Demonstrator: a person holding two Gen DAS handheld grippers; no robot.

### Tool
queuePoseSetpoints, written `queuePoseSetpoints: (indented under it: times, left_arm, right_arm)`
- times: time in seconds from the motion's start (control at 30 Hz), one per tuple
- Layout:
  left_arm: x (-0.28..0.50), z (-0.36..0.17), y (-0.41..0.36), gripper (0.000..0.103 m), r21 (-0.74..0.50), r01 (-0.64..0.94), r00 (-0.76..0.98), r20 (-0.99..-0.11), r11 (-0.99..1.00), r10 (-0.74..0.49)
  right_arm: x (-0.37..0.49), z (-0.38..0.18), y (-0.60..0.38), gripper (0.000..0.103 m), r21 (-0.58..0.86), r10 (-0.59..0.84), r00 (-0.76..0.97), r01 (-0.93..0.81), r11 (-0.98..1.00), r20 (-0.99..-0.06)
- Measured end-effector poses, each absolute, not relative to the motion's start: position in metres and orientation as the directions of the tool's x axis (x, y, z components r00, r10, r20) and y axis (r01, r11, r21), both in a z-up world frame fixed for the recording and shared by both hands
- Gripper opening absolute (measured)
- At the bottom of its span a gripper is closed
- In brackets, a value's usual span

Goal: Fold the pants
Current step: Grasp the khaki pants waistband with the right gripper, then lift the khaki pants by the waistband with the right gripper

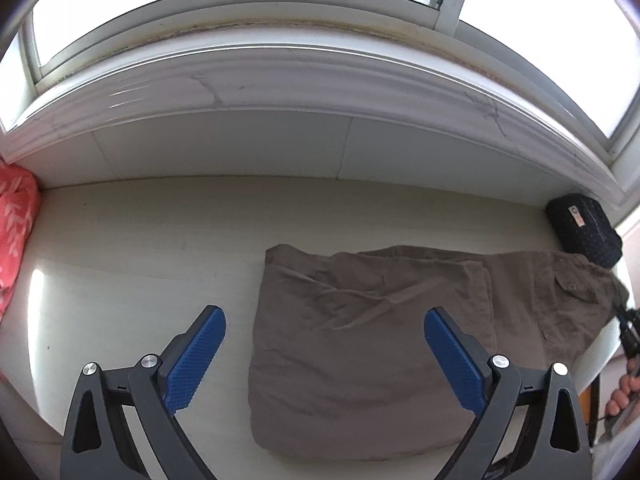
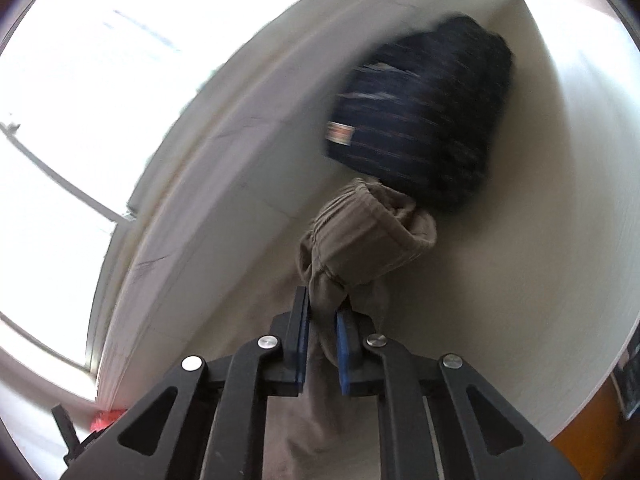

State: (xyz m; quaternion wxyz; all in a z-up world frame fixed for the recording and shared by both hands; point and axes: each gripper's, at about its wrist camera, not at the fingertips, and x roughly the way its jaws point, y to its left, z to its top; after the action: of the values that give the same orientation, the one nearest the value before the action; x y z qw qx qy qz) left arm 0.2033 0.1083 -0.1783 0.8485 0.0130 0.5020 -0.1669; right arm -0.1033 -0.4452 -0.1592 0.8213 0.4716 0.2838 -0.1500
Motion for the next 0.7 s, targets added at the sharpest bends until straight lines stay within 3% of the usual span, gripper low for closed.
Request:
queuePoseSetpoints:
  times: [0.3, 0.4, 0.6, 0.63, 0.7]
  left_arm:
    - [0.213, -0.178, 0.121, 0.101, -0.232, 0.366, 0.381, -0.846, 0.901, -0.372]
    - [0.213, -0.178, 0.119, 0.101, -0.247, 0.402, 0.360, -0.843, 0.882, -0.400]
    - [0.210, -0.177, 0.119, 0.101, -0.254, 0.429, 0.348, -0.839, 0.867, -0.418]
    - [0.209, -0.178, 0.119, 0.101, -0.248, 0.431, 0.348, -0.842, 0.868, -0.414]
    - [0.210, -0.180, 0.119, 0.101, -0.245, 0.432, 0.342, -0.846, 0.868, -0.409]
  right_arm:
    - [-0.071, -0.113, -0.377, 0.001, 0.729, 0.104, 0.851, 0.370, 0.576, -0.514]
    - [-0.056, -0.105, -0.356, 0.001, 0.621, 0.051, 0.804, 0.415, 0.665, -0.592]
    - [-0.085, -0.140, -0.376, 0.002, 0.648, 0.011, 0.751, 0.562, 0.514, -0.660]
    - [-0.100, -0.147, -0.384, 0.007, 0.653, -0.001, 0.741, 0.593, 0.471, -0.672]
    - [-0.125, -0.160, -0.400, 0.034, 0.645, -0.030, 0.714, 0.649, 0.405, -0.700]
